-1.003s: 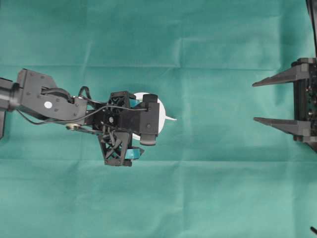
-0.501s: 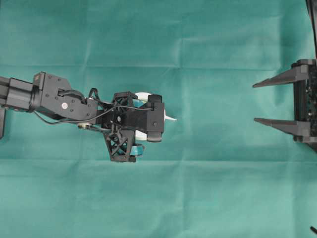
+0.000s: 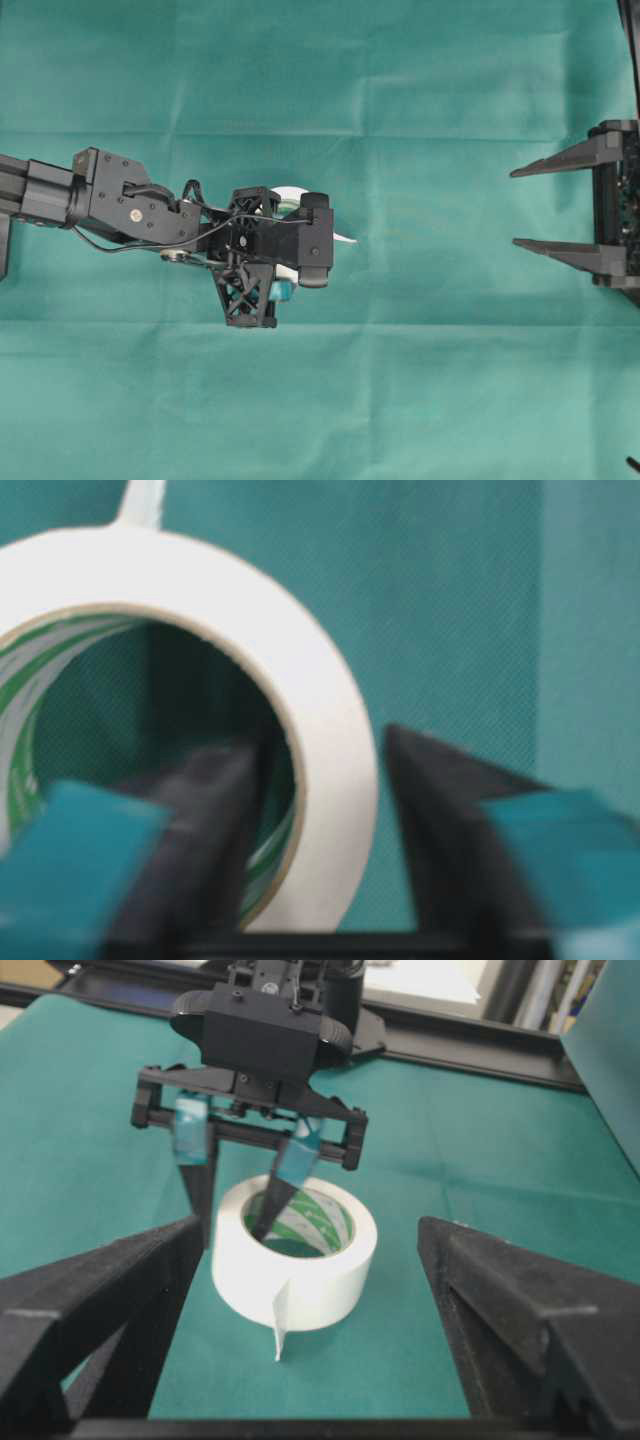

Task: Peel off the duct tape with your right arm.
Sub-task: 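Close the left gripper on the roll's rim and lift it upright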

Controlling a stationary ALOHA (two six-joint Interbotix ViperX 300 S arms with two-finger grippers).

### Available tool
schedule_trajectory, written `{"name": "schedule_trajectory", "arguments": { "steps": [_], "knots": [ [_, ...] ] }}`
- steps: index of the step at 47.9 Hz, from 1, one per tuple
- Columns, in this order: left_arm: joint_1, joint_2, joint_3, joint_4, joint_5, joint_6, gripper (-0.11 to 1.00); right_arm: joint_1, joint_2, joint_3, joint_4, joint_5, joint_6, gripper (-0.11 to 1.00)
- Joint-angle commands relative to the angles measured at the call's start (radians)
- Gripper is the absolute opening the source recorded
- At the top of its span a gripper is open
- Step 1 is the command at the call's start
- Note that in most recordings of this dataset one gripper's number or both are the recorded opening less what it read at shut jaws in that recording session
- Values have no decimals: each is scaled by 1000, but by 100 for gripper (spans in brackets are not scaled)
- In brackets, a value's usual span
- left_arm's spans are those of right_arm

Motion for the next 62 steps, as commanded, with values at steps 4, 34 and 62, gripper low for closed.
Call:
{"name": "schedule_trajectory", "arguments": {
  "steps": [4, 34, 62],
  "knots": [
    [0, -15, -12, 3, 2, -3, 21, 0, 3, -11, -3, -9, 2, 83],
    [0, -141, -80, 5, 117, -3, 21, 0, -3, -15, -3, -9, 2, 83],
    [0, -195, -339, 12, 477, 84, 21, 2, 2, -57, -3, 3, 5, 83]
  ]
}}
